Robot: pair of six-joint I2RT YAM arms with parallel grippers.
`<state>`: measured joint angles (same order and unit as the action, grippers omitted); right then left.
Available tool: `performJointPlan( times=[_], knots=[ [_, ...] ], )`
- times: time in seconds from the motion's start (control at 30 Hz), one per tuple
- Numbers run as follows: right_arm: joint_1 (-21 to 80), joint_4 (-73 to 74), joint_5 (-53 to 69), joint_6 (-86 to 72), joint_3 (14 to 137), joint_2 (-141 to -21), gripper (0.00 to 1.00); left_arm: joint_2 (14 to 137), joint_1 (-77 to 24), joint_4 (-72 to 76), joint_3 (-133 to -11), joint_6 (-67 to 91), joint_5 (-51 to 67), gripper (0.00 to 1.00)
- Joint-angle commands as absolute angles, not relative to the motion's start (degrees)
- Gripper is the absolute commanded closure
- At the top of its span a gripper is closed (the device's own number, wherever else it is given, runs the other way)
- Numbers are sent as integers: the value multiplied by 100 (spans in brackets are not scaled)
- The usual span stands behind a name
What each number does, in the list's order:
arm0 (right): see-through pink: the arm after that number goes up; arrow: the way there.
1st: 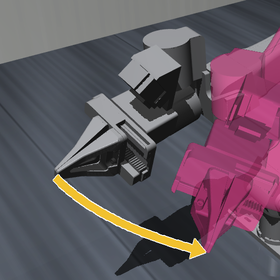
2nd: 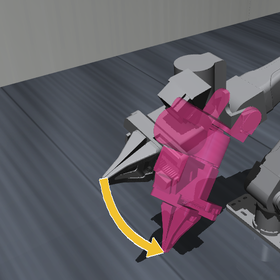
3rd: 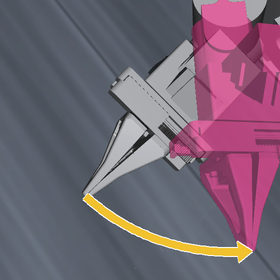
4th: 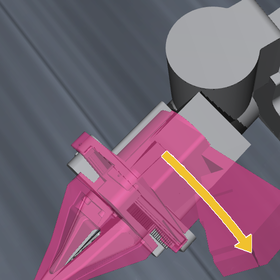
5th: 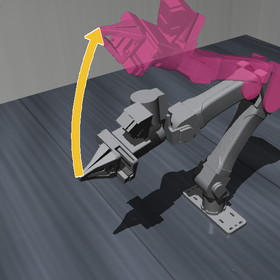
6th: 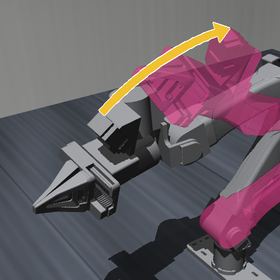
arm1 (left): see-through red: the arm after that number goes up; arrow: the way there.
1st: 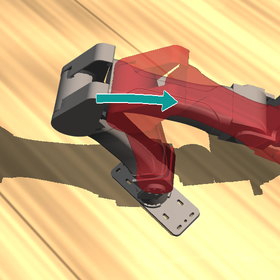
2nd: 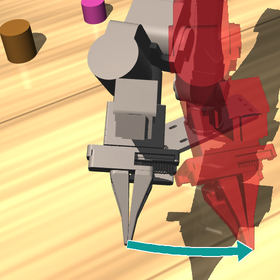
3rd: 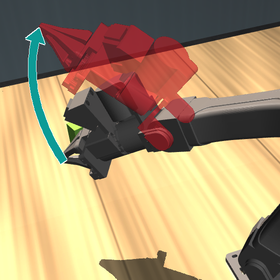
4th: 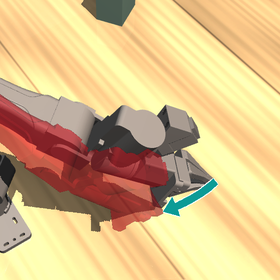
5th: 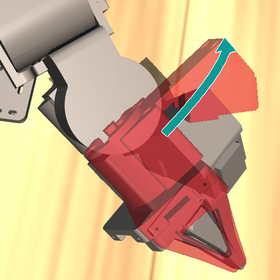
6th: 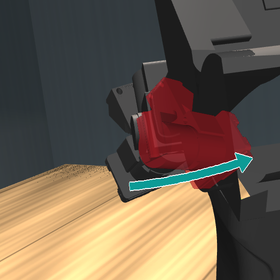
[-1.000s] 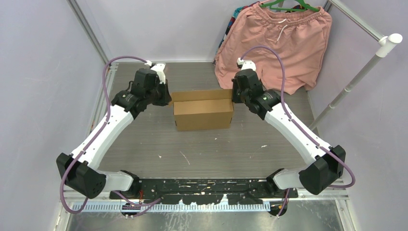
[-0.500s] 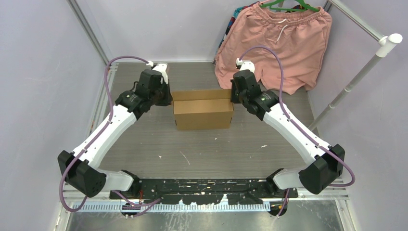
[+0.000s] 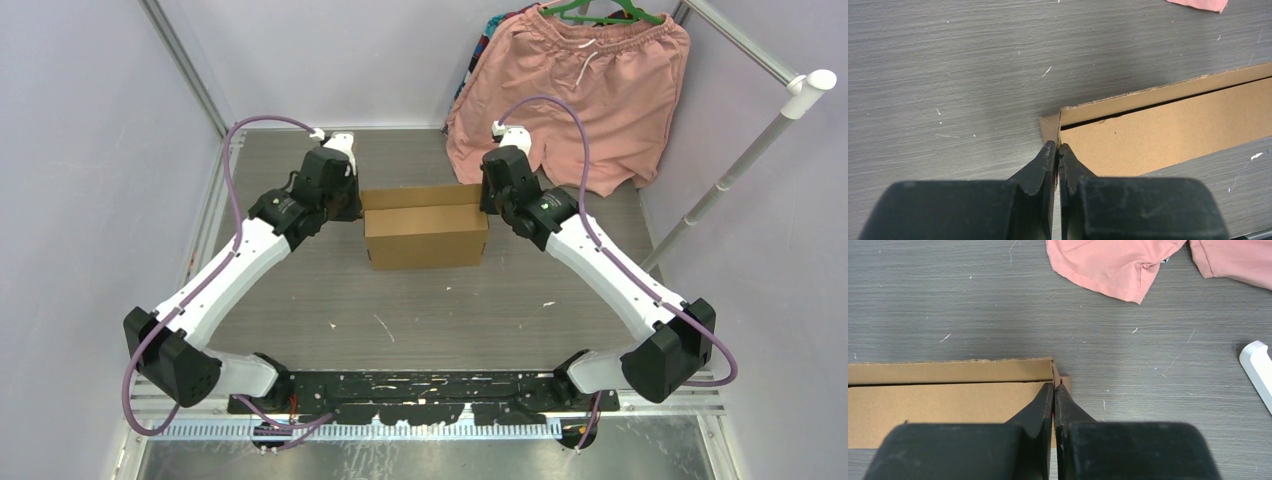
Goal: Fold the paper box
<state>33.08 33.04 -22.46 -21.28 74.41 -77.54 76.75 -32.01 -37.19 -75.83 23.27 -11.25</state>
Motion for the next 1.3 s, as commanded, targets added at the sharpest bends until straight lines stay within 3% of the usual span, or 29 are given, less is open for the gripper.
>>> performJointPlan(
  times=[0.0,1.27],
  knots=[
    [3390,3480,-2428,-2248,7504,-7848,99,7722,-3273,-3718,-7820,2507,-1388,93],
    [3746,3376,-3199,-2391,7124,-7679,99,7872,-3580,-3788,-7871,3173,-2414,94]
  ],
)
